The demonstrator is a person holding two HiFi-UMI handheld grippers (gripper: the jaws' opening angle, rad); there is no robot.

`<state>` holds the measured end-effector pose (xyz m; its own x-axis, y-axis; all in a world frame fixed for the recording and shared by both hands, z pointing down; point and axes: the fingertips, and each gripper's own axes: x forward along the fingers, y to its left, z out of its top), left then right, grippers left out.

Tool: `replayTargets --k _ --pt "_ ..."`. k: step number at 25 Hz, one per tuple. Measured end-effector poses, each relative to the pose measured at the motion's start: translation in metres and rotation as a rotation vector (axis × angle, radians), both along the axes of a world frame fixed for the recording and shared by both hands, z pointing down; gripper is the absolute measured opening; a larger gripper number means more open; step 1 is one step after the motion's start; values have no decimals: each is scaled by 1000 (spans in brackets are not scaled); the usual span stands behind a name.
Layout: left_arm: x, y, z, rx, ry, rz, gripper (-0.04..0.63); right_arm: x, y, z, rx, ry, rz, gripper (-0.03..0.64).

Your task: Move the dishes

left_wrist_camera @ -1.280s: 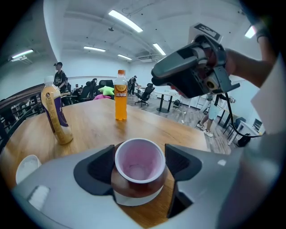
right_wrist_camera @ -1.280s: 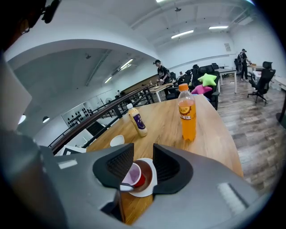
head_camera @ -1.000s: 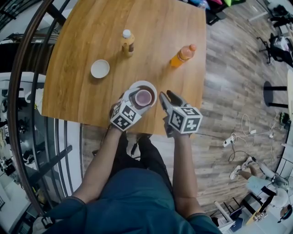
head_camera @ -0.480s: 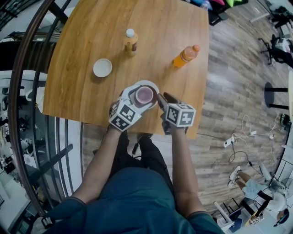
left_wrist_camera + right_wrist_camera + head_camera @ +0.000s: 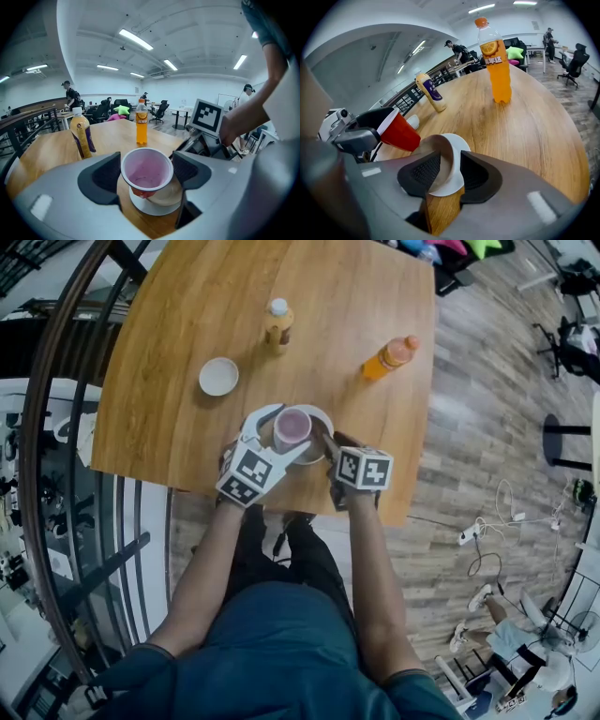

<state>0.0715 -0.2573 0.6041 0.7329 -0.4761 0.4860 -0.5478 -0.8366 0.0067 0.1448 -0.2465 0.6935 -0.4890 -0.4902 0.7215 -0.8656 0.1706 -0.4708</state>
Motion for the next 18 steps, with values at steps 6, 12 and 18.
replayTargets --k 6,12,18 --pt "-22 -7 -5 6 -8 -48 344 -1 0 9 -29 27 12 114" --pt "-52 -15 0 0 -21 -105 344 2 -2 14 -45 40 45 57" --pt "-80 -18 10 -19 -39 -158 344 4 -2 10 -47 31 74 25"
